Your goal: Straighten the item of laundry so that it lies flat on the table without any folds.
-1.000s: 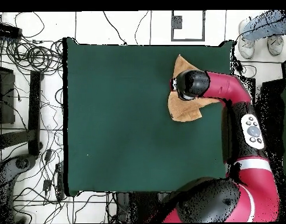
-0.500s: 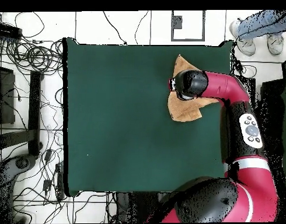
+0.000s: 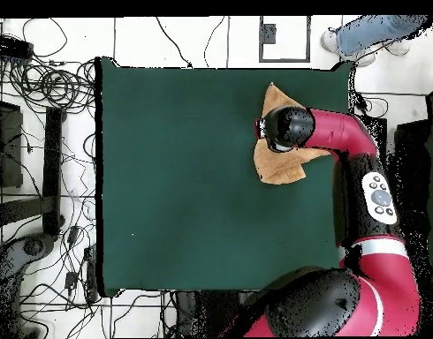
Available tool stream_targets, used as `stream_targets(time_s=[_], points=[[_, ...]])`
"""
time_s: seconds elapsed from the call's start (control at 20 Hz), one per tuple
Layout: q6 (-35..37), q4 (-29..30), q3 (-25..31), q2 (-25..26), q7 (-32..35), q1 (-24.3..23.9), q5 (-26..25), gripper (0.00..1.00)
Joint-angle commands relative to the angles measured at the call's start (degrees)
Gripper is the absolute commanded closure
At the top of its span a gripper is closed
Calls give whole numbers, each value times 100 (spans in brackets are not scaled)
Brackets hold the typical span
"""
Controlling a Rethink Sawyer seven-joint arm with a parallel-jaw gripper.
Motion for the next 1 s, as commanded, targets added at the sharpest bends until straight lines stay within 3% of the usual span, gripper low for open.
stream_targets(time_s=[0.05, 0.2, 0.25, 1.0], points=[[587, 335, 445, 561, -1427, 154, -55, 100], [497, 354, 456, 553, -1439, 145, -76, 100], [425, 376, 479, 549, -1431, 128, -69, 0], [-190, 418, 484, 396, -1431, 141, -356, 0]])
